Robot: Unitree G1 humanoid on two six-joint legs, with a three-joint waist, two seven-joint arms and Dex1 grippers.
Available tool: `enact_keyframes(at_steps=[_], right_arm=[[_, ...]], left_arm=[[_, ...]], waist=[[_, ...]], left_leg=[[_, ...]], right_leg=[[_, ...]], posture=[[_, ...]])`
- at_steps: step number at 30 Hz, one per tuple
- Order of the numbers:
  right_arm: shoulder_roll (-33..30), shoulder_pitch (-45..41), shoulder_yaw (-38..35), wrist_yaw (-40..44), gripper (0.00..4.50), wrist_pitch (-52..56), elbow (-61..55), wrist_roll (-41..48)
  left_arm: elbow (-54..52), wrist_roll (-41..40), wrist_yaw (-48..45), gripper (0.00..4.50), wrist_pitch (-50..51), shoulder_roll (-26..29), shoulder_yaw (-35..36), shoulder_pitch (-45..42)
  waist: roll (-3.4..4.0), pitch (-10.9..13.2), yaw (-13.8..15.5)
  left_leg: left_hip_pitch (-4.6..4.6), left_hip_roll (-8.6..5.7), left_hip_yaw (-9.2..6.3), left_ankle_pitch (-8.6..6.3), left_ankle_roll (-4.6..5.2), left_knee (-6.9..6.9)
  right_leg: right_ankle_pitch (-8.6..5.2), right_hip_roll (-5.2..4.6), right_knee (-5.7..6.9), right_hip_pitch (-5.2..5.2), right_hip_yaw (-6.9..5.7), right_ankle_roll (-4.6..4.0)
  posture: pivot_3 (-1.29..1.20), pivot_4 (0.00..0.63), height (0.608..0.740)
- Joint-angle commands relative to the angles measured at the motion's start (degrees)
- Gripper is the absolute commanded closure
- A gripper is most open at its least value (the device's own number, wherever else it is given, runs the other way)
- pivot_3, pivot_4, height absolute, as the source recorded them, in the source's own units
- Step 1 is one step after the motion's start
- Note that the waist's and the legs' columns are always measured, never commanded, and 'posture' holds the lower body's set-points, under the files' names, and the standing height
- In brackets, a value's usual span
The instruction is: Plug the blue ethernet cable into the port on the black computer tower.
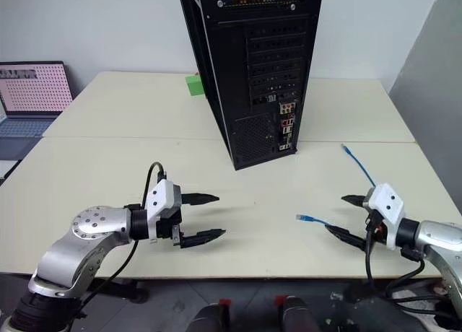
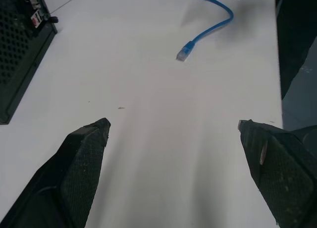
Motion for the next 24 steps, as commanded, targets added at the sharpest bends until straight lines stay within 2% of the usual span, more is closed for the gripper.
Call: enact_keyframes(at_steps=[1, 11, 24], right_arm=[[-0.95, 0.16, -1.62, 0.73, 0.00, -0.07, -1.76, 0.05], [-1.33, -0.71, 2.71, 0.05, 0.00, -0.30, -0.16, -4.40], [3.64, -12.24, 14.49, 1.96, 0.00, -4.38, 14.69, -12.03]], left_arm=[[-1.94, -0.20, -1.06, 0.05, -1.00, 0.86, -0.50, 0.01], [-1.95, 1.42, -1.22, 0.05, -2.17, 0.88, -2.49, -0.28], [-0.31, 4.40, 1.23, 0.05, -5.12, -1.30, -4.38, -1.43]], waist=[[0.00, 0.00, 0.01], [-0.01, 0.00, 0.01], [-0.02, 0.01, 0.01]], left_leg=[[0.00, 0.00, 0.00, 0.00, 0.00, 0.00], [0.00, 0.00, 0.00, 0.00, 0.00, 0.00], [0.00, 0.00, 0.01, 0.00, 0.00, 0.02]], right_leg=[[0.00, 0.00, 0.00, 0.00, 0.00, 0.00], [0.00, 0.00, 0.00, 0.00, 0.00, 0.00], [0.01, 0.01, 0.01, 0.00, 0.00, 0.00]], posture=[[0.00, 0.150, 0.740], [0.00, 0.150, 0.740], [0.00, 0.150, 0.740]])
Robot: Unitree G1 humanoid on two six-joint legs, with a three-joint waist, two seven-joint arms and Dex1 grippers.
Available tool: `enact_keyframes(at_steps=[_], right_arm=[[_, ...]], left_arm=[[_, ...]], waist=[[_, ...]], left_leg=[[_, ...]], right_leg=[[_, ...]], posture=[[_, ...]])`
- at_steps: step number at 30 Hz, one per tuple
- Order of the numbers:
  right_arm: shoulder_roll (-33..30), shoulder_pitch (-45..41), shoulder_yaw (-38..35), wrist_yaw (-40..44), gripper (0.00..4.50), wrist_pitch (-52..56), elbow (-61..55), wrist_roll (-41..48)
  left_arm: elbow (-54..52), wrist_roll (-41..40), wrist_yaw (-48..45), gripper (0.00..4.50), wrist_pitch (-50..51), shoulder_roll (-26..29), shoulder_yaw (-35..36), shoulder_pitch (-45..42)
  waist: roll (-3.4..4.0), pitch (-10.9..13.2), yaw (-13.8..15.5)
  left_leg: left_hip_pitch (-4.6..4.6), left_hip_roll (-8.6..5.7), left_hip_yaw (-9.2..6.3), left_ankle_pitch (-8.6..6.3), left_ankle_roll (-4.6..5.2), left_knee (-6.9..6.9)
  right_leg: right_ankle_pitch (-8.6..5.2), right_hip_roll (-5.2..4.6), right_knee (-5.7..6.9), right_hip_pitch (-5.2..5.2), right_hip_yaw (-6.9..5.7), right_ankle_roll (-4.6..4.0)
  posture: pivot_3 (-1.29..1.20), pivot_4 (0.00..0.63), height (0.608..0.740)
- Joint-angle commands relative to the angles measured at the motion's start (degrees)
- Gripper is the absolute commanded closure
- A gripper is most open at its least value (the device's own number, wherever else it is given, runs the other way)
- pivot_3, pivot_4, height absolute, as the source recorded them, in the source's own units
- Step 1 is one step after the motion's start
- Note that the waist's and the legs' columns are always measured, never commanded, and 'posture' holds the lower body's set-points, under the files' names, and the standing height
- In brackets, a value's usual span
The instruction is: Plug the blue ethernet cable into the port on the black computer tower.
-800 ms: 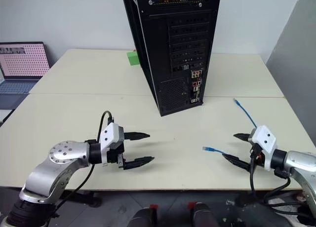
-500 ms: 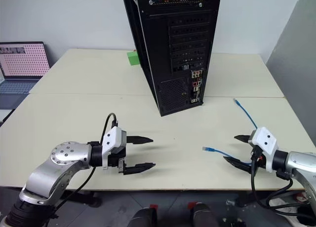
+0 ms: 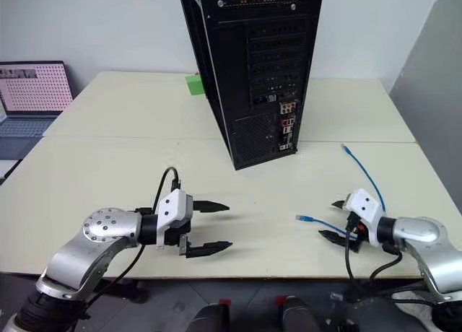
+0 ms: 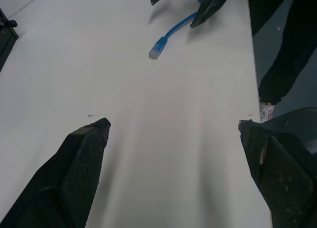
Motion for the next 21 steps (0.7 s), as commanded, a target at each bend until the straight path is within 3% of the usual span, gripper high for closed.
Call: enact_keyframes(at_steps=[1, 5, 8, 21], right_arm=[[0.77, -2.09, 1.33, 1.59, 0.00, -1.90, 2.84, -1.11], [1.70, -3.36, 2.07, 2.39, 0.00, -2.79, 5.42, -1.78], [2.33, -4.13, 2.59, 2.55, 0.47, -3.53, 7.02, -2.35], [2.20, -4.79, 3.97, 4.18, 3.63, -5.84, 8.73, -5.07]], left_arm=[[-0.37, 0.72, 0.36, 0.05, -2.30, -0.51, -0.22, -0.09], [-0.60, 1.18, 0.35, 0.05, -2.92, -0.73, -0.57, 0.37], [-0.67, 1.24, 0.21, 0.00, -3.12, -0.79, -0.72, 0.43], [0.64, 1.72, -0.63, 0.00, -4.16, -1.46, -2.23, -0.95]], waist=[[-0.01, 0.00, 0.01], [0.00, 0.00, -0.02], [0.00, 0.00, -0.04], [0.00, 0.00, 0.01]], left_leg=[[0.00, 0.00, -0.01, 0.00, 0.00, 0.00], [0.00, 0.00, -0.01, 0.00, 0.00, 0.00], [0.01, 0.00, -0.01, 0.00, 0.00, 0.00], [0.02, 0.00, -0.01, 0.00, 0.00, 0.04]], right_leg=[[0.00, 0.00, 0.00, 0.00, -0.01, 0.00], [0.00, 0.00, 0.02, 0.00, 0.00, 0.00], [0.00, 0.00, 0.02, 0.00, 0.00, 0.00], [0.01, 0.01, 0.06, 0.03, 0.00, 0.02]], posture=[[0.00, 0.150, 0.740], [0.00, 0.150, 0.740], [0.00, 0.150, 0.740], [0.00, 0.150, 0.740]])
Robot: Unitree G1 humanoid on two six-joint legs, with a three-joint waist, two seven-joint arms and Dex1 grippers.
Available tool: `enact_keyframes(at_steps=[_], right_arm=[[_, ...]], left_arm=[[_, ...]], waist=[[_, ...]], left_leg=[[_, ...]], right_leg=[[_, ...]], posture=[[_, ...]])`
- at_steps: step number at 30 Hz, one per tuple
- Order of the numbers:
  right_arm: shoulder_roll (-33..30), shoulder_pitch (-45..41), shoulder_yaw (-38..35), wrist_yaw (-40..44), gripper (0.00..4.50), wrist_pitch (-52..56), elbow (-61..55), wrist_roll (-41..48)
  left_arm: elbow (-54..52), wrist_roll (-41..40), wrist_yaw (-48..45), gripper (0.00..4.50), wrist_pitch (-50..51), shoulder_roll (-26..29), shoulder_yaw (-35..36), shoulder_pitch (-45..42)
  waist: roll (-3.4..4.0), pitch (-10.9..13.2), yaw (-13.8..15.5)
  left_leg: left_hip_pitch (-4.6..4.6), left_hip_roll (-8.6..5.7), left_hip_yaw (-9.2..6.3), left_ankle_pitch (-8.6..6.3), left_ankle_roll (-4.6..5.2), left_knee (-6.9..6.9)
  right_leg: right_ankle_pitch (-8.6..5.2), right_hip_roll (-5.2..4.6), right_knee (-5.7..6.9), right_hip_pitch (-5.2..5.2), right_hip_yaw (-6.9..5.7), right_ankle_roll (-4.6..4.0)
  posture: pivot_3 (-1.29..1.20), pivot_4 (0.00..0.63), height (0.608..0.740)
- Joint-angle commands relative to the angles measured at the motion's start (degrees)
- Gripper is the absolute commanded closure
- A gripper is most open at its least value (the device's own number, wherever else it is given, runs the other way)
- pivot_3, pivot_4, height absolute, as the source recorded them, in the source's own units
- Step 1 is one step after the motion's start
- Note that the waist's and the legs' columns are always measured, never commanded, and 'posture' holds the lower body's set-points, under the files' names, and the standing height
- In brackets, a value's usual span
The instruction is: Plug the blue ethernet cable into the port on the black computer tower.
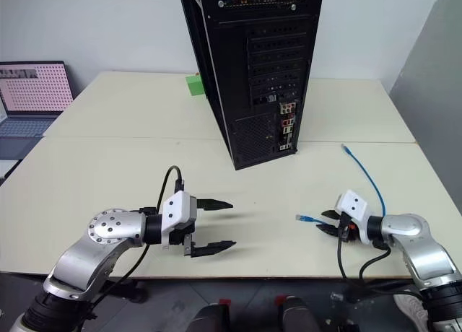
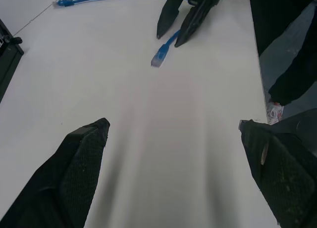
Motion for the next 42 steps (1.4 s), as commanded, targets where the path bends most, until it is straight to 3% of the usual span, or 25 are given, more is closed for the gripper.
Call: enact_keyframes(at_steps=[1, 4, 20, 32, 35, 42], right_arm=[[-0.36, -0.81, 0.25, 0.48, 3.78, -0.72, 0.42, -1.17], [-0.18, -1.32, 0.54, 0.71, 4.45, -0.69, -0.18, -1.04], [4.01, -9.03, 3.86, 0.59, 4.45, 9.66, -15.06, 4.35], [5.51, -14.04, 8.96, 1.61, 4.45, 11.22, -15.91, 3.65], [5.60, -14.49, 9.65, 1.69, 4.50, 10.71, -15.67, 3.15], [5.67, -15.19, 11.05, 2.19, 4.50, 9.19, -15.05, 1.26]], left_arm=[[0.23, 0.43, -0.35, 0.00, -1.18, -0.34, -0.56, -1.13], [1.19, 0.96, -0.36, 0.00, -1.65, -0.96, -1.41, -1.93], [12.76, 5.29, -1.71, 0.00, -6.74, -7.75, -6.78, -10.52], [20.41, 7.13, -2.73, 0.00, -10.41, -11.58, -7.32, -15.49], [20.48, 6.48, -3.52, 0.43, -10.30, -11.86, -7.13, -15.47], [19.99, 6.11, -5.20, 1.99, -9.99, -11.74, -6.93, -15.01]], waist=[[0.00, 0.00, 0.00], [0.00, 0.00, -0.01], [0.00, 0.00, 0.00], [0.01, 0.00, 0.02], [0.00, 0.00, 0.00], [0.00, 0.00, 0.00]], left_leg=[[0.00, 0.00, 0.00, 0.00, 0.00, 0.00], [0.01, 0.00, 0.00, 0.00, 0.00, 0.00], [0.00, 0.00, -0.03, 0.00, 0.00, 0.03], [-0.02, 0.00, -0.05, 0.00, 0.00, 0.03], [-0.02, 0.00, -0.05, 0.00, 0.00, 0.03], [-0.02, 0.00, -0.05, 0.00, 0.00, 0.03]], right_leg=[[0.00, 0.00, 0.00, 0.00, 0.00, 0.00], [0.00, 0.00, 0.01, 0.00, 0.00, 0.00], [0.19, 0.03, 0.06, -0.01, -0.01, 0.32], [0.20, 0.03, 0.06, -0.01, -0.03, 0.33], [0.19, 0.04, 0.06, -0.01, -0.03, 0.33], [0.20, 0.04, 0.06, -0.01, -0.03, 0.33]], posture=[[0.00, 0.150, 0.740], [0.00, 0.150, 0.740], [0.00, 0.150, 0.740], [0.00, 0.150, 0.740], [0.00, 0.150, 0.740], [0.00, 0.150, 0.740]])
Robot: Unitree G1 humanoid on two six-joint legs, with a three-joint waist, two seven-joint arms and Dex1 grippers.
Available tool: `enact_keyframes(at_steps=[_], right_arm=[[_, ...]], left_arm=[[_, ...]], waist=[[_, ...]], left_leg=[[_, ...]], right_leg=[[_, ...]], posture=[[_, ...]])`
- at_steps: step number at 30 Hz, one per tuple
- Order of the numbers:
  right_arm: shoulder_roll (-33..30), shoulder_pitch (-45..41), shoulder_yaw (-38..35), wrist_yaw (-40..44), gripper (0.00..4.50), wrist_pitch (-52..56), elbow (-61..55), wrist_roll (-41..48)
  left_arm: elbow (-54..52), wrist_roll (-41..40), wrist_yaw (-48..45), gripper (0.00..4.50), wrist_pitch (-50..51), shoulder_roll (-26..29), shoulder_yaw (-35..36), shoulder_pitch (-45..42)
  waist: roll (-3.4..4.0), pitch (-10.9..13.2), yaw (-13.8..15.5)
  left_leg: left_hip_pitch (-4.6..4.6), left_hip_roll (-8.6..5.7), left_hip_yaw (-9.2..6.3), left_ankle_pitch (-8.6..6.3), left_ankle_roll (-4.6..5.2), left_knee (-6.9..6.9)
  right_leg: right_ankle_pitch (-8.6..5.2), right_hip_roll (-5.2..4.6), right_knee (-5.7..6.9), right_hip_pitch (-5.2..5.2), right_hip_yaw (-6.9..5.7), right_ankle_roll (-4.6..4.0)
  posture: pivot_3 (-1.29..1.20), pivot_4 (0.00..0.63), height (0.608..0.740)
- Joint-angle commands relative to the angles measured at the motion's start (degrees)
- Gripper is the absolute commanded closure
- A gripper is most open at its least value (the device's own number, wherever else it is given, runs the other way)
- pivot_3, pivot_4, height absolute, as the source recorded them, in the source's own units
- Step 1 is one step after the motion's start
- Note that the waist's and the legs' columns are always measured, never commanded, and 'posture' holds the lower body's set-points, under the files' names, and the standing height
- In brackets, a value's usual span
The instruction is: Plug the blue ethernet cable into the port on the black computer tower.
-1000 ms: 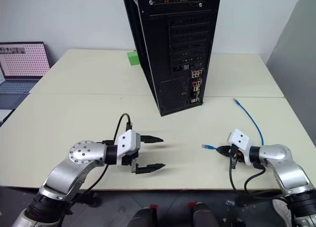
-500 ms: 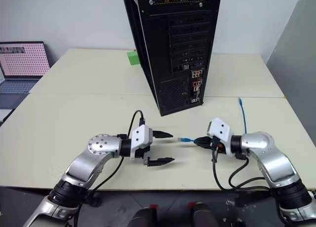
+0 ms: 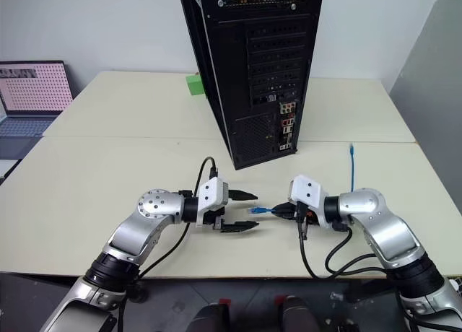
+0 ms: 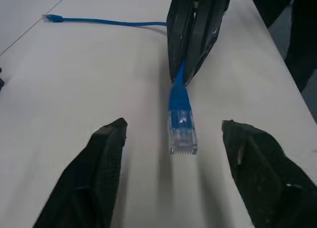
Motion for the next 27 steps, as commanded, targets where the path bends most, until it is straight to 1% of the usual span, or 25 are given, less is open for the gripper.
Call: enact_keyframes(at_steps=[1, 2, 4, 7, 8, 10, 11, 16, 20, 21, 22, 25, 27], right_arm=[[-0.08, -1.58, 0.45, 0.95, 4.50, -2.03, -0.92, -1.02], [-0.08, -1.67, 0.53, 1.03, 4.50, -2.25, -0.75, -1.18], [-0.08, -1.77, 0.61, 1.12, 4.50, -2.55, -0.54, -1.42], [-0.06, -1.82, 0.70, 1.31, 4.50, -2.91, -0.37, -1.93], [0.00, -1.84, 0.70, 1.40, 4.50, -3.00, -0.30, -2.12], [0.16, -1.89, 0.69, 1.38, 4.50, -3.30, -0.12, -2.47], [0.30, -1.87, 0.61, 1.30, 4.50, -3.35, -0.08, -2.47], [0.78, -1.87, 0.47, 1.19, 4.50, -3.53, 0.30, -2.53], [-0.37, -1.75, 0.46, 2.66, 3.61, -4.03, 0.60, -2.70], [-0.70, -1.71, 0.23, 2.98, 3.30, -4.09, 0.66, -2.60], [-0.89, -1.70, 0.07, 3.15, 3.12, -4.14, 0.72, -2.55], [-2.95, -0.87, -2.45, 4.12, 2.35, -2.07, 0.64, -0.68], [-3.50, -0.32, -3.80, 4.03, 1.95, -0.22, 0.51, 0.78]], left_arm=[[-1.27, -0.91, -0.48, 2.15, -0.37, -0.27, 0.56, -0.27], [-1.17, -0.84, -0.51, 2.52, -0.42, -0.29, 0.56, -0.30], [-1.12, -0.74, -0.50, 2.82, -0.44, -0.28, 0.54, -0.29], [-1.12, -0.59, -0.38, 3.45, -0.52, -0.31, 0.50, -0.24], [-1.08, -0.50, -0.32, 3.77, -0.60, -0.32, 0.47, -0.23], [-1.04, -0.31, -0.21, 4.12, -0.75, -0.35, 0.38, -0.17], [-1.00, -0.16, -0.17, 4.20, -0.92, -0.34, 0.29, -0.11], [-0.74, 0.37, -0.20, 4.20, -1.92, -0.22, 0.19, 0.12], [0.07, 1.35, -0.39, 4.20, -5.04, 0.14, 0.33, 0.36], [0.35, 1.73, -0.47, 4.20, -6.22, 0.27, 0.27, 0.45], [0.56, 1.98, -0.53, 4.20, -7.03, 0.36, 0.23, 0.51], [2.98, 5.14, 0.28, 4.20, -15.43, 1.18, 0.33, 0.78], [4.69, 6.55, 0.98, 4.20, -20.13, 1.30, 0.65, 0.74]], waist=[[0.00, 0.00, 0.00], [0.00, 0.00, 0.00], [0.00, 0.00, 0.00], [0.00, 0.00, 0.00], [0.00, 0.00, 0.00], [0.00, 0.00, 0.00], [0.00, 0.00, 0.00], [0.00, 0.00, 0.00], [0.00, 0.00, 0.00], [0.00, 0.00, 0.00], [0.00, 0.00, 0.01], [0.00, 0.00, 0.02], [0.00, 0.00, 0.07]], left_leg=[[0.00, 0.00, 0.00, 0.00, 0.00, 0.00], [0.00, 0.00, 0.00, 0.00, 0.00, 0.00], [0.00, 0.00, 0.00, 0.00, 0.00, 0.00], [0.00, 0.00, 0.00, 0.00, 0.00, 0.00], [0.00, 0.00, 0.00, 0.00, 0.00, 0.00], [0.00, 0.00, -0.01, 0.00, 0.00, 0.00], [0.00, 0.00, -0.01, 0.00, 0.00, 0.00], [0.00, 0.00, -0.01, 0.00, 0.00, 0.00], [0.00, 0.00, -0.01, 0.00, 0.00, 0.00], [0.00, 0.00, -0.01, 0.00, 0.00, 0.00], [0.00, 0.00, -0.01, 0.00, 0.00, 0.00], [0.00, 0.00, -0.01, 0.00, 0.00, 0.00], [0.00, 0.00, -0.01, 0.00, 0.00, 0.00]], right_leg=[[0.00, 0.00, 0.00, 0.00, 0.00, 0.00], [0.00, 0.00, 0.00, 0.00, 0.00, 0.00], [0.00, 0.00, 0.00, 0.00, 0.00, 0.00], [0.00, 0.00, 0.00, 0.00, 0.00, 0.00], [0.00, 0.00, 0.00, 0.00, 0.00, 0.00], [0.00, 0.00, 0.01, 0.00, 0.00, 0.00], [0.00, 0.00, 0.01, 0.00, 0.00, 0.00], [0.00, 0.00, 0.01, 0.00, 0.00, 0.00], [0.00, 0.00, 0.01, 0.00, 0.00, 0.00], [0.00, 0.00, 0.01, 0.00, 0.00, 0.00], [0.00, 0.00, 0.01, 0.00, 0.00, 0.00], [0.00, 0.00, 0.02, 0.00, -0.01, 0.00], [0.00, 0.00, 0.01, 0.00, 0.00, -0.01]], posture=[[0.00, 0.150, 0.740], [0.00, 0.150, 0.740], [0.00, 0.150, 0.740], [0.00, 0.150, 0.740], [0.00, 0.150, 0.740], [0.00, 0.150, 0.740], [0.00, 0.150, 0.740], [0.00, 0.150, 0.740], [0.00, 0.150, 0.740], [0.00, 0.150, 0.740], [0.00, 0.150, 0.740], [0.00, 0.150, 0.740], [0.00, 0.150, 0.740]])
